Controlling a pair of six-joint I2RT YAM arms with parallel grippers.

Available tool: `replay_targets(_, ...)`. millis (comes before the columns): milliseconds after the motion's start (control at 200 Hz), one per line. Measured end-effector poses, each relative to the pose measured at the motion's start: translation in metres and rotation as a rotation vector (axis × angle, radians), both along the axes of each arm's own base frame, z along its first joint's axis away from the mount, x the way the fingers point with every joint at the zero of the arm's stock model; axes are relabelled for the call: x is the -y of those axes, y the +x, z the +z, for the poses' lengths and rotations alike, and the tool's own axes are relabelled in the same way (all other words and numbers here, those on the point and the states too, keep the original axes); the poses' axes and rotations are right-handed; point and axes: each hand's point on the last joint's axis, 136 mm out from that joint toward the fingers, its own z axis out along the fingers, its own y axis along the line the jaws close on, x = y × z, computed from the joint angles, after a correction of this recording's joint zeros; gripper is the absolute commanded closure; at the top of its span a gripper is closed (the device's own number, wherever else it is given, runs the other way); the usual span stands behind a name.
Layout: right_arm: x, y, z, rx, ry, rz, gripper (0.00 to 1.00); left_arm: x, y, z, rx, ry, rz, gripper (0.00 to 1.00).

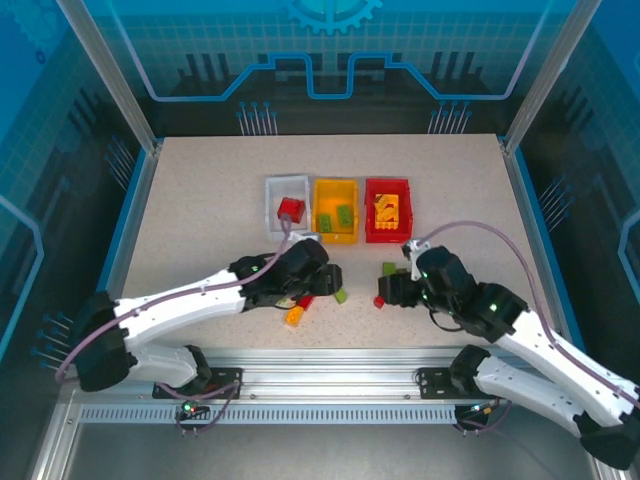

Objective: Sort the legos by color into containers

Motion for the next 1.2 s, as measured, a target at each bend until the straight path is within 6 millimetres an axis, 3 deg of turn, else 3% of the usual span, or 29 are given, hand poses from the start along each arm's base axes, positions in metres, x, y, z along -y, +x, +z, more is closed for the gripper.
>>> replay_targets(140, 0.033, -0.015, 0.005, 0.004, 0.053, -0.135, 0.36, 0.071, 0.001, -0.02, 0.034, 0.073, -0.187, 0.33)
replay_targets(280, 0.06, -0.025, 0.019, 0.033, 0.09, -0.228, 0.33, 0.11, 0.004, -0.052, 0.036, 0.152, -0.284, 0.31)
replay_targets(475, 0.08, -0.029, 0.051, 0.1, 0.141, -0.292, 0.33, 0.118, 0.015, -0.093, 0.016, 0.274, -0.308, 0.32)
replay_targets(610, 0.082, -0.029, 0.049, 0.094, 0.132, -0.303, 0.34, 0.115, 0.015, -0.117, -0.01, 0.334, -0.318, 0.46)
replay_targets(680, 0.082, -0.029, 0.049, 0.09, 0.132, -0.305, 0.34, 0.111, 0.017, -0.126, -0.008, 0.365, -0.318, 0.6)
replay_targets(805, 0.081, -0.029, 0.047, 0.084, 0.128, -0.307, 0.35, 0.113, 0.02, -0.123, 0.0, 0.355, -0.31, 0.85)
replay_targets(990, 0.077, -0.027, 0.044, 0.075, 0.115, -0.297, 0.35, 0.105, 0.017, -0.113, 0.012, 0.347, -0.301, 0.88)
replay_targets(1090, 0.064, -0.022, 0.04, 0.061, 0.098, -0.255, 0.35, 0.09, 0.015, -0.083, 0.027, 0.314, -0.269, 0.88)
replay_targets(1201, 0.037, -0.013, 0.033, 0.036, 0.092, -0.168, 0.36, 0.066, 0.027, -0.029, 0.063, 0.226, -0.191, 0.88)
